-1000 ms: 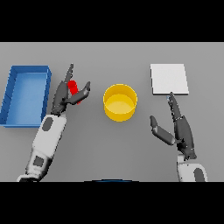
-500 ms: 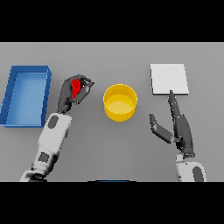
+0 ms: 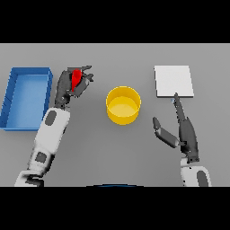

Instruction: Pick up the red beaker and tilt it to pour out 1 green nut into yellow bowl. Pick up the yellow bowl and place it on the metallic measuring scale.

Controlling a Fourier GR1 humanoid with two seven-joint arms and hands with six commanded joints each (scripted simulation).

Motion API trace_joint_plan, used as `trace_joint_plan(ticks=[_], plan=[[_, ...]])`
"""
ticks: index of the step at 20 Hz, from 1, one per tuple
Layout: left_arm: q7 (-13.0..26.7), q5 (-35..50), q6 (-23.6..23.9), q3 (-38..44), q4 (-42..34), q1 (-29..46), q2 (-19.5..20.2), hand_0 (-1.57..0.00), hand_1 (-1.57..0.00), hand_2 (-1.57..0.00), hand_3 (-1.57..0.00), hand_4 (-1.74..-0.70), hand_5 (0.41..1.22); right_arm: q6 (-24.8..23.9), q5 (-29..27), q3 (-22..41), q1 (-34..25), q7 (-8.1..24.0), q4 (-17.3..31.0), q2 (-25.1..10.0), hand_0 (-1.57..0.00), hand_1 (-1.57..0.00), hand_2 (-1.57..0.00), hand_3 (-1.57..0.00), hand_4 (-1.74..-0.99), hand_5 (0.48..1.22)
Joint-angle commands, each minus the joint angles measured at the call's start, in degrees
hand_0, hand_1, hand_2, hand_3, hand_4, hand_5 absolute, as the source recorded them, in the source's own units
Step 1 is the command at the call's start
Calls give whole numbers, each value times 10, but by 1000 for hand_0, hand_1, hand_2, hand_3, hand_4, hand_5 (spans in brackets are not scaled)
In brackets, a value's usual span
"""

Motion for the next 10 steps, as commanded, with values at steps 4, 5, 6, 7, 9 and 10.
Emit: trace_joint_plan(ticks=[4,5,6,7,9,10], plan=[[56,-96,-21,-86,-51,-10,58,-1557,-1557,-1557,-1551,-1734,1139,7,0,0,-2,-3,-2,-9,1,1,1,1,-1095,660],[69,-115,-29,-105,-59,-13,67,-1559,-1560,-1560,-1555,-1735,1136,6,-1,-2,1,-7,-1,-9,1,1,1,1,-1092,661],[79,-128,-37,-120,-68,-13,72,-1559,-1560,-1560,-1555,-1735,1132,7,-9,-7,-2,-4,-3,-9,1,1,1,1,-1092,663],[89,-137,-43,-132,-77,-12,74,-1559,-1560,-1560,-1555,-1735,1127,5,-5,-1,-5,-5,-4,-3,1,1,1,1,-1092,667],[104,-148,-52,-150,-97,-6,78,-1559,-1560,-1560,-1555,-1735,1128,10,-2,-2,1,-2,-3,-11,1,1,1,1,-1092,665],[111,-152,-57,-159,-105,-2,78,-1559,-1560,-1560,-1555,-1735,1136,8,-1,0,3,1,-6,-8,1,1,1,1,-1092,664]])
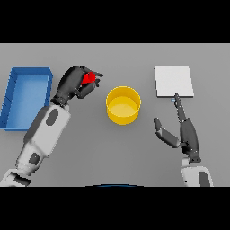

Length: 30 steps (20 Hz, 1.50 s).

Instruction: Pick up the red beaker and tilt it to pour out 1 green nut into yellow bowl. Pick up the yellow bowl and place it on the metallic measuring scale.

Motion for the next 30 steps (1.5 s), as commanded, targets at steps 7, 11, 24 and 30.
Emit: trace_joint_plan(ticks=[7,11,24,30], plan=[[59,-147,-87,-135,21,-103,55,-1569,-1569,-1569,-1568,-1740,1186,4,4,8,0,-2,-4,3,1,1,1,1,-1054,691],[66,-215,-156,-212,61,-173,59,-1570,-1570,-1570,-1570,-1647,1207,2,3,6,-4,-4,-5,4,1,1,1,1,-1066,684],[37,-384,-244,-375,165,-305,42,-1571,-1571,-1571,-1571,-1726,1220,18,-10,9,5,-7,-6,4,1,1,1,1,-1060,700],[47,-427,-225,-413,176,-312,21,-1571,-1571,-1571,-1571,-1736,1221,15,-15,9,4,-12,0,14,1,1,1,1,-1053,697]])
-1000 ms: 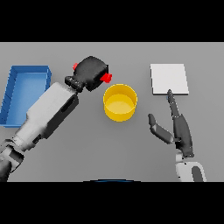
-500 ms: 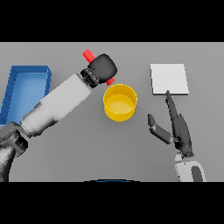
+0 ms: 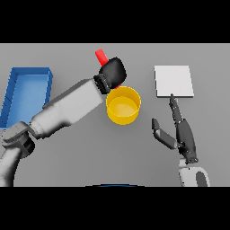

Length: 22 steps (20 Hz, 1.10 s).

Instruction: Pick up the red beaker and tilt it to pour out 1 green nut into yellow bowl. Pick up the yellow bowl and place it on the metallic measuring scale.

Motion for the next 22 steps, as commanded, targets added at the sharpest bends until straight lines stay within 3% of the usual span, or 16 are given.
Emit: trace_joint_plan(ticks=[1,3,8,13,15,20,22], plan=[[3,-13,7,-14,-2,2,-4,-1571,-1571,-1571,-1571,-1737,1221,-2,3,2,-2,6,3,2,1,1,1,1,-1055,691],[-6,-31,8,-30,4,-12,-7,-1571,-1571,-1571,-1571,-1735,1221,-13,16,-1,-3,13,3,-2,1,1,1,1,-1076,678],[-52,-77,-12,-81,23,-54,-11,-1571,-1571,-1571,-1571,-1733,1221,-18,22,4,-6,-4,11,5,1,1,1,1,-1063,673],[-56,-109,-33,-111,40,-79,-34,-1571,-1571,-1571,-1571,-1728,1221,-16,23,3,-10,-2,7,0,1,1,1,1,-1041,683],[-78,-105,-25,-102,44,-101,-29,-1571,-1571,-1571,-1571,-1729,1221,-15,22,1,-5,-4,3,-4,1,1,1,1,-1027,686],[-88,-70,-9,-31,86,-169,0,-1571,-1571,-1571,-1571,-1728,1221,-21,32,2,-14,3,9,-5,1,1,1,1,-1023,682],[-76,-49,-4,10,116,-196,12,-1571,-1571,-1571,-1023,-1733,1221,-20,30,3,-16,3,7,-3,1,1,1,1,-1028,680]])
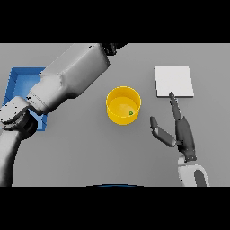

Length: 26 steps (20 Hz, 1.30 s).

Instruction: Pick up the red beaker and tilt it to pour out 1 green nut into yellow bowl. Pick up the yellow bowl and place it on the metallic measuring scale.

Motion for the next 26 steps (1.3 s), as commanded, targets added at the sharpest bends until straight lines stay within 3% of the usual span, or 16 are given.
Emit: trace_joint_plan(ticks=[1,2,6,10,14,18,26], plan=[[-7,19,20,25,13,-5,8,-1571,-1571,-1571,-1132,-1731,1221,-1,5,4,3,0,-1,2,1,1,1,1,-1018,680],[-11,35,19,48,31,-14,14,-1571,-1571,-1571,-1220,-1727,1221,3,-8,0,4,4,1,5,1,1,1,1,-1009,676],[53,127,6,178,86,-33,56,-1571,-1571,-1571,-1427,-1735,1221,1,-3,0,-6,-8,7,1,1,1,1,1,-990,672],[116,221,43,297,114,-11,118,-1571,-1571,-1571,-1454,-1738,1221,4,-18,0,-3,-10,14,12,1,1,1,1,-1004,668],[174,305,102,389,110,61,173,-1571,-1571,-1571,-1417,-1740,1221,9,-22,2,0,-6,3,9,1,1,1,1,-1023,654],[228,390,147,468,61,158,210,-1571,-1571,-1571,-1441,-1741,1221,6,-13,4,-5,6,8,7,1,1,1,1,-1057,652],[341,510,207,547,-145,372,193,-1571,-1571,-1571,-1480,-1741,1221,2,4,6,-9,15,3,-4,1,1,1,1,-1041,650]])
